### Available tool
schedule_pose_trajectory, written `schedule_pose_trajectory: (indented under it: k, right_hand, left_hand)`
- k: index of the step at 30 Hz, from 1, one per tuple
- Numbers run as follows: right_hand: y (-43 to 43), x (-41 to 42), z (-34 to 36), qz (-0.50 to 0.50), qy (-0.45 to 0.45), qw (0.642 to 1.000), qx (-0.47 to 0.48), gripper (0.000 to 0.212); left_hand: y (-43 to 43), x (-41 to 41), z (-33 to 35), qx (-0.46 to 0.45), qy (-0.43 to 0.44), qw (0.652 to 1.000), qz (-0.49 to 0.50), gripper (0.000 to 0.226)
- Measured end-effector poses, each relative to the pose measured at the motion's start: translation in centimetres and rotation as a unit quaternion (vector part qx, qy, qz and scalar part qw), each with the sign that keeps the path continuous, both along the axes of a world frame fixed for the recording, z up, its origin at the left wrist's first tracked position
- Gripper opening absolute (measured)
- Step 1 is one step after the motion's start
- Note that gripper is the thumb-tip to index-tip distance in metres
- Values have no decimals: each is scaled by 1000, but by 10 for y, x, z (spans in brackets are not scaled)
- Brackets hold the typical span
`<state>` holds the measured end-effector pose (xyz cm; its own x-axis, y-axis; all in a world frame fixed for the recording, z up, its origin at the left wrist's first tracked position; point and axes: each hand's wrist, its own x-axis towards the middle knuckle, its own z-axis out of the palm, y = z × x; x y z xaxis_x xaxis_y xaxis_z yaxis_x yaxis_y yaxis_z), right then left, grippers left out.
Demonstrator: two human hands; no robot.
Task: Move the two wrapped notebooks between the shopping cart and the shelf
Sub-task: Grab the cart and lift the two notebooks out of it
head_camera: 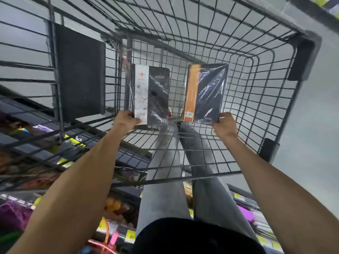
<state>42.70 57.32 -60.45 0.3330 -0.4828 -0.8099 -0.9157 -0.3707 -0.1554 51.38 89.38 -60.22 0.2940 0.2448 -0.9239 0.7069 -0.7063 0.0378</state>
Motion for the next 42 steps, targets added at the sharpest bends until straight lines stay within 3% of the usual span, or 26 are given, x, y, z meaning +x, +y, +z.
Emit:
schedule_pose_trajectory:
  k: [4, 7, 9, 15, 21, 25, 28, 33, 42]
  right_hand:
    - [4, 6, 19, -22, -13, 999, 31, 43]
    - [7, 16, 34, -79, -31, 994, 67, 42]
    - [9, 23, 47, -92, -56, 992, 72, 38]
    - [8, 43, 102, -8, -131, 990, 49, 37]
    - [-2, 34, 169, -96, -182, 970, 134, 33]
    - [-1, 28, 220, -133, -240, 945, 180, 21]
    - [8, 27, 258, -132, -278, 931, 198, 28]
    - [24, 13, 304, -180, -336, 894, 235, 30]
    - [34, -2, 369, -224, -436, 841, 230, 35]
  left_hand:
    - [-2, 6, 28, -20, -39, 996, 80, 44]
    - [-5, 11, 48, -45, -74, 981, 173, 25]
    - [-10, 16, 61, -55, -103, 979, 166, 21]
    - [-26, 22, 105, -46, -164, 975, 141, 22]
    - [1, -6, 161, -100, -217, 943, 231, 11]
    - [16, -13, 206, -172, -242, 921, 251, 25]
    - [27, -7, 240, -210, -256, 909, 254, 29]
    - [45, -4, 286, -273, -292, 866, 300, 16]
    - [53, 29, 348, -390, -344, 788, 328, 82]
